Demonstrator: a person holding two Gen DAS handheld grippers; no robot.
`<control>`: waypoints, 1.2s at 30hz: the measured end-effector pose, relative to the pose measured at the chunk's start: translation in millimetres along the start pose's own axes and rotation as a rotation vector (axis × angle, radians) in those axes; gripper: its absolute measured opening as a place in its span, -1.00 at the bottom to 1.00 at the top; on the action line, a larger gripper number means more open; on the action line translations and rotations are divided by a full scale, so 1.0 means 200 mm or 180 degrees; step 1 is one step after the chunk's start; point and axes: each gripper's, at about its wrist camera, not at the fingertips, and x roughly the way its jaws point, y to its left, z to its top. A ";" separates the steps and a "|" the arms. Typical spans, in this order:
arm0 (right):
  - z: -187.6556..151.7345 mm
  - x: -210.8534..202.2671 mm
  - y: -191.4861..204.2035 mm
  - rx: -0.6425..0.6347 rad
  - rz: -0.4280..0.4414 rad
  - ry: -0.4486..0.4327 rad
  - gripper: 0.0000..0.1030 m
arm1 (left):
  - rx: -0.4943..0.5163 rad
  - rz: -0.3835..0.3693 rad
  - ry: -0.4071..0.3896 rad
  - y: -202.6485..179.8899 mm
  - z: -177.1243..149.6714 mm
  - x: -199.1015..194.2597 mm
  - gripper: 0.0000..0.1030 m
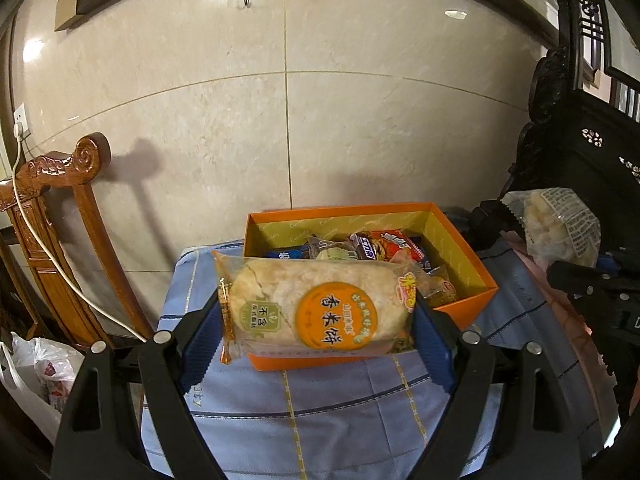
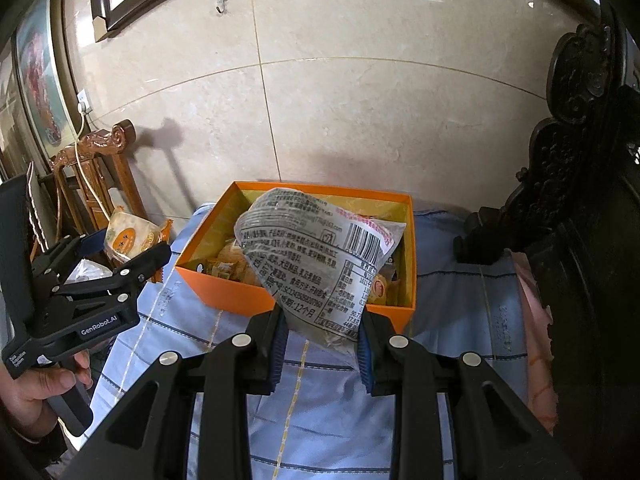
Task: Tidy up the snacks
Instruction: 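Carry clear bag with right tool while left tool carries bread roll, drop into box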
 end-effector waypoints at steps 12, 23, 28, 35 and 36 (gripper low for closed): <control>0.20 0.12 -0.04 -0.0021 -0.0084 -0.0055 -0.43 | 0.0032 0.0027 -0.0049 0.02 0.18 0.16 0.60; 0.41 0.29 -0.10 -0.0039 -0.0163 -0.0072 -0.43 | 0.0091 0.0089 -0.0058 0.03 0.32 0.36 0.61; 0.43 0.37 -0.10 -0.0037 -0.0169 -0.0030 -0.43 | 0.0089 0.0107 -0.0032 0.03 0.32 0.41 0.61; 0.44 0.45 -0.11 -0.0025 -0.0175 0.0005 -0.37 | 0.0057 0.0133 0.0038 0.04 0.31 0.48 0.65; 0.44 0.46 -0.11 -0.0034 -0.0168 -0.0003 -0.11 | 0.0038 0.0123 0.0040 0.04 0.31 0.50 0.69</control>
